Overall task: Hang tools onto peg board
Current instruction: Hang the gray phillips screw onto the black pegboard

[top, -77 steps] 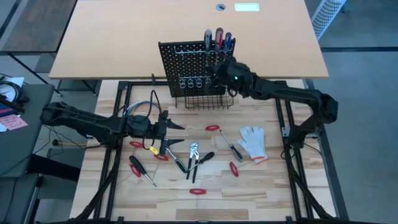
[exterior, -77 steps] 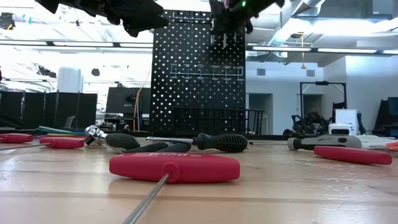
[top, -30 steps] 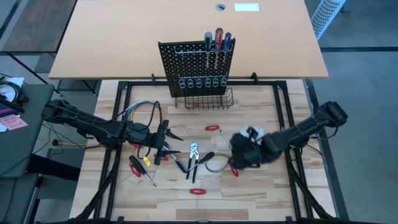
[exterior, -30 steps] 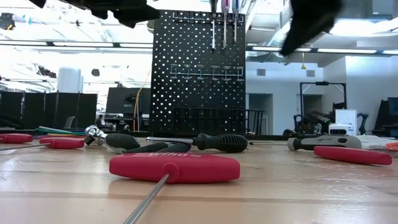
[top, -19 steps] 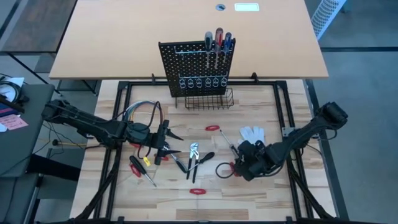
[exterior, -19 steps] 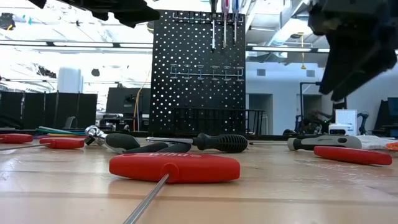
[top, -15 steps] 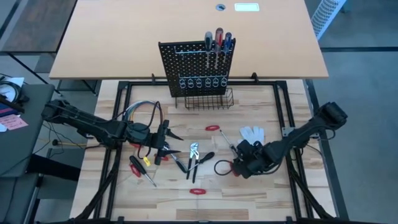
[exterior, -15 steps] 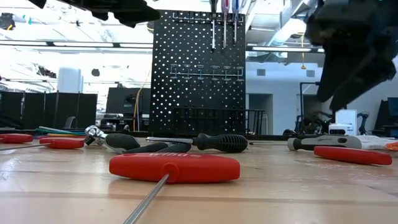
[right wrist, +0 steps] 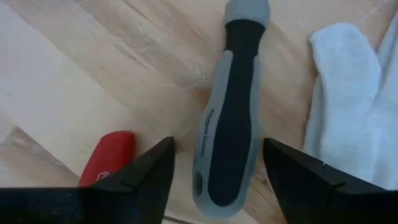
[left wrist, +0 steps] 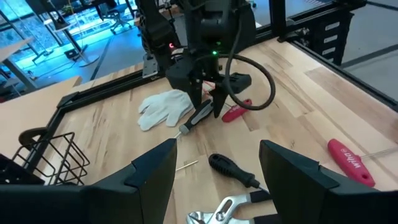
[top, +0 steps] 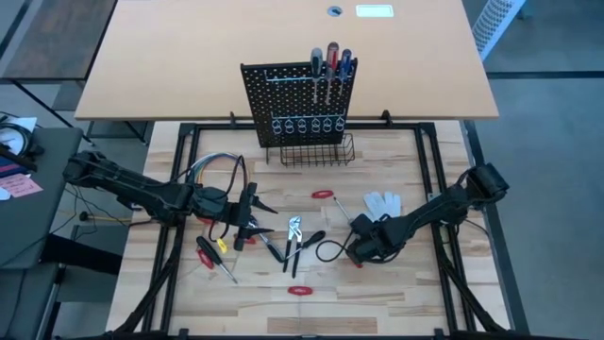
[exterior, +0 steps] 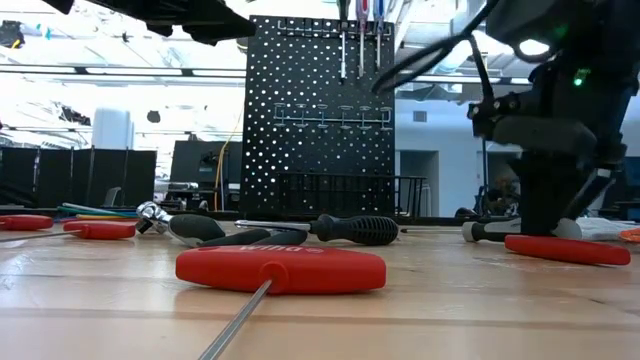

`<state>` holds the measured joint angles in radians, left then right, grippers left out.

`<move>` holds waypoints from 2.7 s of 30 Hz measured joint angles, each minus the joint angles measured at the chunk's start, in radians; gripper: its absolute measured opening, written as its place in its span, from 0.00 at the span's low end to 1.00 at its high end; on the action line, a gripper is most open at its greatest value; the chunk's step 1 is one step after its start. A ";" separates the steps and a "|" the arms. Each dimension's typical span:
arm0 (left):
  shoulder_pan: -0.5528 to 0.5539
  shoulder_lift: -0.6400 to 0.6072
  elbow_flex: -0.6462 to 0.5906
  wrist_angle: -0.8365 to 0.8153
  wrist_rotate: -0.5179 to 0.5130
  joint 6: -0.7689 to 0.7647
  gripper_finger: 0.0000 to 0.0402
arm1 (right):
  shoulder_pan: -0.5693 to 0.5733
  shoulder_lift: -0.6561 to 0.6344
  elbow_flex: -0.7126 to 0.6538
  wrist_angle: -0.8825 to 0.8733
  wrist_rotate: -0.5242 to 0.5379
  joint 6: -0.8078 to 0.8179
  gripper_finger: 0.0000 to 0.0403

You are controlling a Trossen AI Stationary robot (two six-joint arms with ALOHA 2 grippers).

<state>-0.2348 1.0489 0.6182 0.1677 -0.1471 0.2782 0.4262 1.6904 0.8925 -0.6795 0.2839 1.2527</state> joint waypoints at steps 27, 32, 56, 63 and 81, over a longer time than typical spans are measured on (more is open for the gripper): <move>-0.016 0.420 0.014 0.192 -0.190 0.299 0.48 | 0.051 -0.072 0.133 0.178 0.102 -0.261 0.28; -0.032 0.468 0.041 0.188 -0.190 0.305 0.48 | 0.014 -0.067 0.133 0.301 0.105 -0.354 0.28; -0.094 0.476 0.082 0.183 -0.398 0.582 0.48 | -0.071 -0.014 0.134 0.407 0.010 -0.382 0.28; -0.053 0.476 0.082 0.180 -0.469 0.569 0.47 | -0.069 -0.014 0.134 0.424 0.010 -0.387 0.28; -0.048 0.476 0.079 0.070 -0.464 0.455 0.02 | -0.067 -0.015 0.134 0.420 0.008 -0.409 0.28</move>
<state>-0.2828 1.5253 0.6968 0.2380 -0.6111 0.7333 0.3592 1.6756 1.0264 -0.2591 0.2924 0.8438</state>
